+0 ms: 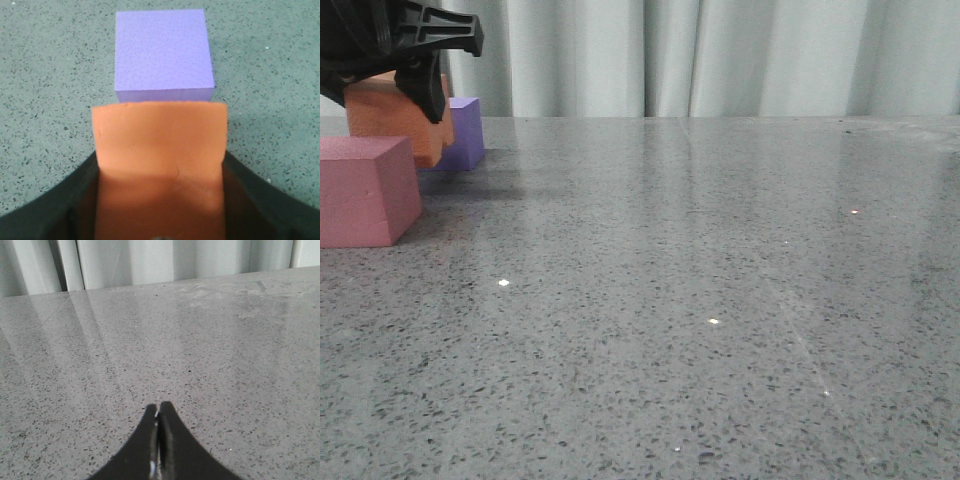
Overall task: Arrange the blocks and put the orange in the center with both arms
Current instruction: 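Lower the orange cube beside the purple cube, nearer the robot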
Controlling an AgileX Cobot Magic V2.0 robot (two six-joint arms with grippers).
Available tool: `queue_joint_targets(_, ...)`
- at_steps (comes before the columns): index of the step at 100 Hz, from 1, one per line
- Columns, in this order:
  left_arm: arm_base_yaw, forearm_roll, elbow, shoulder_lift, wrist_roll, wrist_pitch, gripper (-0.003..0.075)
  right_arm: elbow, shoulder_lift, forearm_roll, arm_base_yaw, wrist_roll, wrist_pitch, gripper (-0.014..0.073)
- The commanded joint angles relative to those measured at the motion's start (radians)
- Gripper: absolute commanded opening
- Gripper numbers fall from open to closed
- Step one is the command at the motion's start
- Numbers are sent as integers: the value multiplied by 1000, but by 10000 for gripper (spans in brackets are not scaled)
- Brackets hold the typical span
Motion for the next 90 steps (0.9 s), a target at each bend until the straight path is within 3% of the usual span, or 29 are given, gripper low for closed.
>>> queue_joint_targets(1,6,14,-18,-32,-8,-56,155,-13,-26,1,-5,-7,-86,-67)
queue_joint_targets(56,6,18,25,7,-8,-107,154,-13,-26,1,-5,-7,-86,-67)
queue_joint_targets(74,6,16,25,19,-8,-107,102,-13,-25,1,-5,-7,-86,-67)
queue_joint_targets(90,6,16,25,19,-4,-101,102,-13,-25,1,-5,-7,-86,-67)
